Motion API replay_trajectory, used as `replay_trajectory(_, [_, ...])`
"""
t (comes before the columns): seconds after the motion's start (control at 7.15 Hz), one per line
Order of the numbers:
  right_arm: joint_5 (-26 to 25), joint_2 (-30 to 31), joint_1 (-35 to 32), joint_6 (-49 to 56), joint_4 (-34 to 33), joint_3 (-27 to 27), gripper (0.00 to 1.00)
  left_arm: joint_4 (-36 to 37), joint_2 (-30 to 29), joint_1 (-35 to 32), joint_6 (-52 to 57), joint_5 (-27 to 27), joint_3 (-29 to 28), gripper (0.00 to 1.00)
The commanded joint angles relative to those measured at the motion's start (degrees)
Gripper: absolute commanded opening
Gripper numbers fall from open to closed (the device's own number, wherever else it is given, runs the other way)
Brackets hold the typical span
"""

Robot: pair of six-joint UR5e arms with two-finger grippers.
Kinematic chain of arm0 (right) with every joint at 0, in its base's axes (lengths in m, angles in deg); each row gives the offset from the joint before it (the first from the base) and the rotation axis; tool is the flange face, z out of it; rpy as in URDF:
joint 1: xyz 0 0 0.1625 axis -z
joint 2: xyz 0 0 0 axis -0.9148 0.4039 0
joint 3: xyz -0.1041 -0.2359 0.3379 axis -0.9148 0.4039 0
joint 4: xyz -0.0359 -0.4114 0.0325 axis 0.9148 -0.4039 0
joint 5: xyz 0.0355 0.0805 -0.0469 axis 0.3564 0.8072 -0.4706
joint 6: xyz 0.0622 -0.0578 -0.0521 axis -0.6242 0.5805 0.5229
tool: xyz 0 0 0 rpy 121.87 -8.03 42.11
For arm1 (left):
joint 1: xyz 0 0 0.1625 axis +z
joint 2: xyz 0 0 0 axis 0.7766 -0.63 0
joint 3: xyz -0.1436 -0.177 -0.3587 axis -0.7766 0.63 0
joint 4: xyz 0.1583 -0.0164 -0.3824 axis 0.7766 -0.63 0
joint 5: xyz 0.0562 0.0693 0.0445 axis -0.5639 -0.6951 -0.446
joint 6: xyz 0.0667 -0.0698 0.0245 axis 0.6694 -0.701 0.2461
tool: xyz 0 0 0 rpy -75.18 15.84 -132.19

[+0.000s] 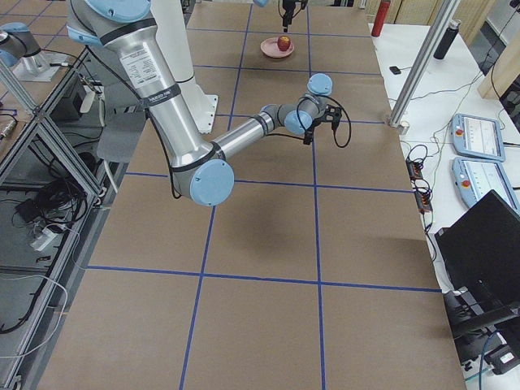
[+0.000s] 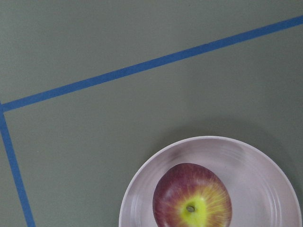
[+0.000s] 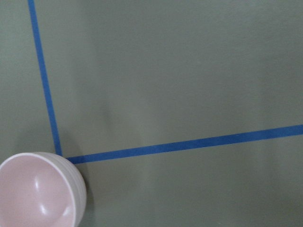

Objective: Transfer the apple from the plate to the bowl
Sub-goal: 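Release the bowl and raise the right gripper while the left gripper descends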

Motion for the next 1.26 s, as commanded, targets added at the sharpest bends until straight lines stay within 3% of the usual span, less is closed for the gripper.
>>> replay_trajectory(0.0, [-0.04,1.68,-0.20,0.22,-0.03,-1.18,1.00,-1.21,0.00,2.53,-2.82,-0.06,-1.09,0.98])
replay_trajectory(1.12, [0.05,4.06,-0.90,0.48,-0.03,-3.73,1.00,-1.30,-2.90,5.17,-3.88,-2.35,-6.10,0.98])
